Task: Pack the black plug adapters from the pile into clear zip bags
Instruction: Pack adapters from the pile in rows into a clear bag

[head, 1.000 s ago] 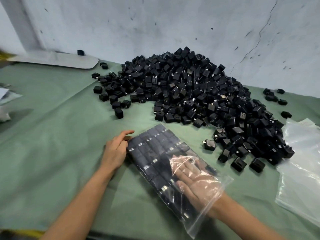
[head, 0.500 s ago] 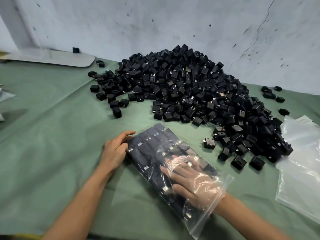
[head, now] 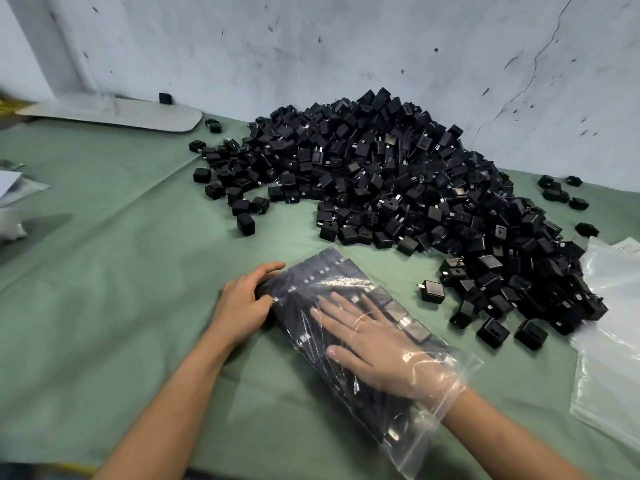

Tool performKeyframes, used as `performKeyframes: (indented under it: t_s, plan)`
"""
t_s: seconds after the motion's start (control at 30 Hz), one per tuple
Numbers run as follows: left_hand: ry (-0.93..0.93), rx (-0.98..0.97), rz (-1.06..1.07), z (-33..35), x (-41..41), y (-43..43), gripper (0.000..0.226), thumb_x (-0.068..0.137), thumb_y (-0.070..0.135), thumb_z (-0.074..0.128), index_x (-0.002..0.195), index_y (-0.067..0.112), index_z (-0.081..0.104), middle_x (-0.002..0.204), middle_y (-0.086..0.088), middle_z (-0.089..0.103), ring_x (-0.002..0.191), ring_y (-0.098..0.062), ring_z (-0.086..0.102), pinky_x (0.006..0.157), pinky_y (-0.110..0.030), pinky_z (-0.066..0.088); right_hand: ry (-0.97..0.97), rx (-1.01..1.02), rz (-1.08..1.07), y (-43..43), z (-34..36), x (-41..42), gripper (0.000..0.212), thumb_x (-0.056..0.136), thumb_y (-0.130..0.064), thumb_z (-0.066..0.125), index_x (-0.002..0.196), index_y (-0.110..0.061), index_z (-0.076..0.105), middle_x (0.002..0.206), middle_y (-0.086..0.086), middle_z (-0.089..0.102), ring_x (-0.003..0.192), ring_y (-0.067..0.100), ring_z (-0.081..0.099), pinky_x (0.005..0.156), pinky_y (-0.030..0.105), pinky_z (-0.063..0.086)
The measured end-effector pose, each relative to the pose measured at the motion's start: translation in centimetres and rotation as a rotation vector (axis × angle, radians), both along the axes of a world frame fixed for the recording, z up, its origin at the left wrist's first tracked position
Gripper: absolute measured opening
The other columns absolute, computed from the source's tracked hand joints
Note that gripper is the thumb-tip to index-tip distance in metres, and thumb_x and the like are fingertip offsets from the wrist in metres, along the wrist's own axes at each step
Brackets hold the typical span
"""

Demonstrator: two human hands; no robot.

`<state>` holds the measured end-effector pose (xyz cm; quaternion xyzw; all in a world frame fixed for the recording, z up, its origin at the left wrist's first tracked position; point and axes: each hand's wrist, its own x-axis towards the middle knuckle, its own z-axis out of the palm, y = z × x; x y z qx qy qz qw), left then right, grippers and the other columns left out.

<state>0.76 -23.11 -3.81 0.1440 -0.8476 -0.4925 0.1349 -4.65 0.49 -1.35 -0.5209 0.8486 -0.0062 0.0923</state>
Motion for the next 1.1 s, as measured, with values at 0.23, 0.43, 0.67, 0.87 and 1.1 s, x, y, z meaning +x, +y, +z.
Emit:
performKeyframes:
  t_s: [0.23,0.43,0.67,0.87,1.1]
  plan:
    - [-0.016,-0.024,0.001,0.2,0.1,0.2,0.071,0.062,0.018,0.043,0.130,0.034,0.056,0.124,0.004,0.066,0.120,-0.020,0.057,0.108,-0.044,0.038,0.020,-0.071,-0.006,-1.7,-0.2,-0.7,0.065,0.093,-0.064,-0.002,0.150,-0.033,-0.005,0.155,-0.018,-0.014,0.139,-0.004,-0.024,0.117,0.039,-0.016]
    - [-0.019,-0.044,0.017,0.1,0.0,0.2,0.071,0.062,0.018,0.041,0.130,0.034,0.056,0.124,0.001,0.066,0.122,-0.019,0.056,0.109,-0.042,0.037,-0.027,-0.077,0.000,-3.0,0.4,-0.6,0.058,0.099,-0.055,0.011,0.151,-0.033,-0.001,0.153,-0.018,-0.015,0.140,0.000,-0.021,0.118,0.041,-0.011]
    - [-0.029,-0.078,0.023,0.4,0.0,0.3,0.073,0.062,0.020,0.040,0.133,0.030,0.056,0.127,-0.004,0.064,0.123,-0.023,0.055,0.109,-0.042,0.037,-0.087,-0.082,-0.034,-3.9,1.8,-0.3,0.052,0.103,-0.045,0.018,0.152,-0.030,0.009,0.159,-0.012,-0.001,0.145,0.005,-0.010,0.119,0.044,-0.005]
    - [-0.042,-0.146,0.037,0.7,0.2,0.5,0.072,0.066,0.025,0.037,0.135,0.040,0.051,0.117,-0.011,0.063,0.114,-0.029,0.054,0.106,-0.043,0.038,-0.083,-0.096,-0.048,-4.2,1.6,-0.3,0.055,0.103,-0.047,0.022,0.152,-0.028,0.008,0.159,-0.011,-0.001,0.145,0.006,-0.010,0.119,0.044,-0.005]
    - [0.037,-0.156,-0.024,0.8,0.4,0.7,0.062,0.073,0.026,0.037,0.128,0.054,0.044,0.119,-0.002,0.065,0.109,-0.020,0.051,0.104,-0.044,0.035,-0.046,-0.092,-0.054,-4.1,0.8,-0.7,0.056,0.099,-0.056,0.014,0.151,-0.036,0.006,0.153,-0.020,-0.009,0.144,0.007,-0.013,0.118,0.050,-0.006]
